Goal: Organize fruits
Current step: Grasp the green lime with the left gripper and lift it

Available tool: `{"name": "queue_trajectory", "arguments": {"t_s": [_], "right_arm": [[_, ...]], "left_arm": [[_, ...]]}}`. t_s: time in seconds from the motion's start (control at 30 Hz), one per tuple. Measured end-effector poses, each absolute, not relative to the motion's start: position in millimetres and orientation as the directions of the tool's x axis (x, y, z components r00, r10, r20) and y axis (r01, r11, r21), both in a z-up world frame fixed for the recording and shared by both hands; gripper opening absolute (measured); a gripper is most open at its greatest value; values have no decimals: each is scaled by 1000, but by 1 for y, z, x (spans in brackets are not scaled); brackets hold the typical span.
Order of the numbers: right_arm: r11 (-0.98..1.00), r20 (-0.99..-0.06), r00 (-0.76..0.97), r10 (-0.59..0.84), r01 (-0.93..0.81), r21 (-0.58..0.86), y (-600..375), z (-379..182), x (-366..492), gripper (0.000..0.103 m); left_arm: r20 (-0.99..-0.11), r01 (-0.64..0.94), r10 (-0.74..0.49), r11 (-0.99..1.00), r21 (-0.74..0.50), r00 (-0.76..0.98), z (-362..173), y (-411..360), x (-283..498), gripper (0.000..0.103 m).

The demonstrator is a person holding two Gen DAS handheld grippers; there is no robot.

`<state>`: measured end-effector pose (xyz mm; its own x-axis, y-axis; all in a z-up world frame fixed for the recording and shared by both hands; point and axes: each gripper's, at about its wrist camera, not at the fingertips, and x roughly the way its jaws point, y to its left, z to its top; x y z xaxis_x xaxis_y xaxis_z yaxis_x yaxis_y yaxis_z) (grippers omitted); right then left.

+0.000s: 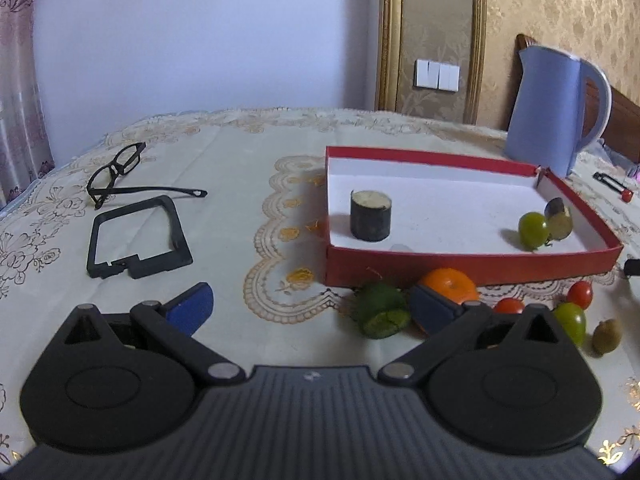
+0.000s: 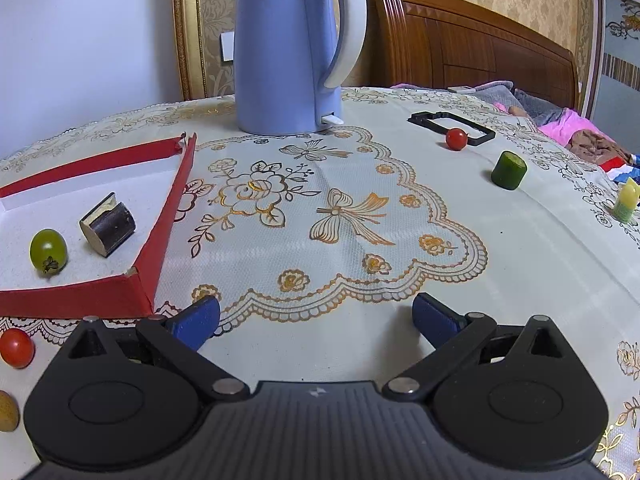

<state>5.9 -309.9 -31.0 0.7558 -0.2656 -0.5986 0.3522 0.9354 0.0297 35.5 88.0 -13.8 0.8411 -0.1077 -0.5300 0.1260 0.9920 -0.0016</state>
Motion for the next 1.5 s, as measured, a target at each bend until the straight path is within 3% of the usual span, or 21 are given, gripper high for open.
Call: {"name": "queue_trajectory", "arguments": {"t_s": [0.3, 0.53, 0.63, 0.73, 0.83, 0.97, 1.03, 1.17, 1.27, 1.5], "right_arm": [[936, -599, 756, -265, 352, 30, -310, -31, 6, 103], [936, -599, 756, -265, 352, 30, -310, -31, 6, 103], [936, -599, 756, -265, 351, 30, -310, -31, 6, 103], [936, -599, 756, -265, 351, 30, -310, -31, 6, 103], [936, -599, 756, -265, 351, 30, -310, -31, 6, 103], [936, -599, 756, -265, 351, 30, -310, -31, 6, 103], [936, -599, 756, -264, 351, 30, -310, -31, 6, 103], [936, -599, 756, -264, 351, 30, -310, -31, 6, 103], [936, -599, 756, -264, 351, 30, -310, -31, 6, 103], [936, -599, 756, -264, 351, 30, -310, -31, 6, 103]], "left_arm": [[-512, 163, -93, 982, 94, 854, -17, 77, 38, 103], [-532, 198, -156, 980, 21, 833, -21, 89, 41, 103], [-531, 228, -189, 974, 8, 826, -21, 90, 37, 93], [-515, 236, -172, 970, 62, 840, -20, 82, 33, 91], [-511, 255, -184, 964, 71, 840, -20, 78, 34, 80], [-525, 284, -263, 958, -42, 809, -22, 91, 39, 67], [-530, 295, -309, 949, -113, 790, -23, 98, 41, 59], [-523, 342, -350, 933, -116, 777, -19, 89, 37, 27], [-526, 341, -306, 939, -31, 794, -17, 76, 34, 27], [-472, 299, -288, 953, -53, 833, -11, 82, 23, 27]]}}
